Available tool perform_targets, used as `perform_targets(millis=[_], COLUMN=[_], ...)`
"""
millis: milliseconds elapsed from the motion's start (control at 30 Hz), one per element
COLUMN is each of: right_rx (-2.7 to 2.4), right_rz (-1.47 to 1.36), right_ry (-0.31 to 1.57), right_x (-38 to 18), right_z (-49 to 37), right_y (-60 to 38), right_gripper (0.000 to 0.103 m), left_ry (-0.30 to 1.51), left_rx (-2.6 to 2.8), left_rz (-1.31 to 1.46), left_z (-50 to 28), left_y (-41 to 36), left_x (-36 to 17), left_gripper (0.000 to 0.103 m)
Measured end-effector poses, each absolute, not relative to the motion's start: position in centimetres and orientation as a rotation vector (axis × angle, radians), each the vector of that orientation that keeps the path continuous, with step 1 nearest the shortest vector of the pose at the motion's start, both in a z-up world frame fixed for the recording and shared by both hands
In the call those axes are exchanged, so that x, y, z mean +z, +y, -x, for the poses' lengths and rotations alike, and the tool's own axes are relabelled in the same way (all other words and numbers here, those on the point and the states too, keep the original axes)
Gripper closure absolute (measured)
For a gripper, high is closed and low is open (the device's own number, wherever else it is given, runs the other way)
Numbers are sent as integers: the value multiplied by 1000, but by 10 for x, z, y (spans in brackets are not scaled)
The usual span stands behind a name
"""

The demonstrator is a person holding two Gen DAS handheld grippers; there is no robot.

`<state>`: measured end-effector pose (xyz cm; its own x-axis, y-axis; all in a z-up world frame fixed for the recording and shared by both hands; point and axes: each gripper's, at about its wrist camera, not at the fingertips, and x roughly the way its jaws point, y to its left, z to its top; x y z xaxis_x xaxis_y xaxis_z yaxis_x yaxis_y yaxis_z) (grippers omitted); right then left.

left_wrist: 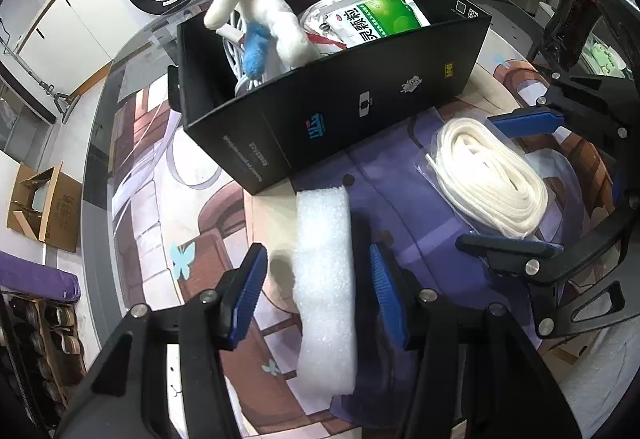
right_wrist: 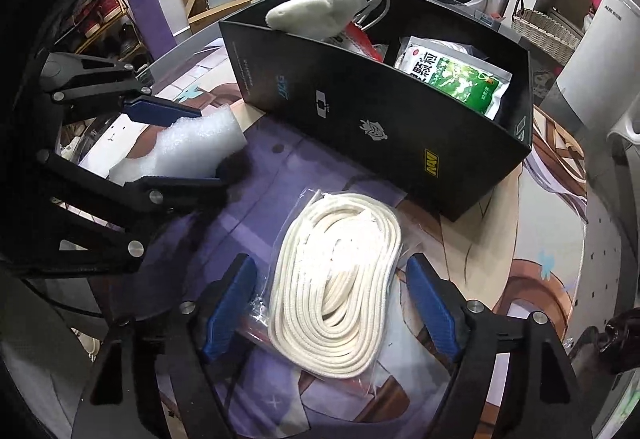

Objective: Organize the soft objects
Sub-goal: 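Grasp the white foam strip with the left tool while the right tool grasps the bagged white rope, then lift the foam strip with the left tool while the right tool lifts the rope bag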

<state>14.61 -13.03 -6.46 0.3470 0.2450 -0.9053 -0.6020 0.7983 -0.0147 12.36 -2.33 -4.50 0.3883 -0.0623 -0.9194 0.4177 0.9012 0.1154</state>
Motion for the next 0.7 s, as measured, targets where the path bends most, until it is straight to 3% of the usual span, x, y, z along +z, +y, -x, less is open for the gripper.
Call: perform_targets(millis=[133, 200, 233, 267, 367, 700], right_rx=[565, 570, 573, 579, 629, 647], right_rz=[377, 375, 376, 379, 417, 432], right_ry=[1089, 1088, 1087, 1081, 1061, 1039], right_x=[-66, -66, -65, -64, -60, -60], right_z=[-148, -147, -147, -146, -139, -136], right_y=[-129, -128, -128, -129, -122, -118], right_gripper=[24, 25, 34, 49, 63, 68], left_ry=[1133, 1139, 1154, 1162, 1141, 1137], left_rx=[-313, -341, -394, -411, -401, -402], left_rz=[-363, -350, -323, -322, -377, -378], left_z=[-123, -122, -121, -120, -116, -115], left_y=[-25, -27, -29, -31, -38, -39], left_x=[-45, -45, -44, -44, -43, -43], left_gripper=[51, 68, 83, 83, 83, 83])
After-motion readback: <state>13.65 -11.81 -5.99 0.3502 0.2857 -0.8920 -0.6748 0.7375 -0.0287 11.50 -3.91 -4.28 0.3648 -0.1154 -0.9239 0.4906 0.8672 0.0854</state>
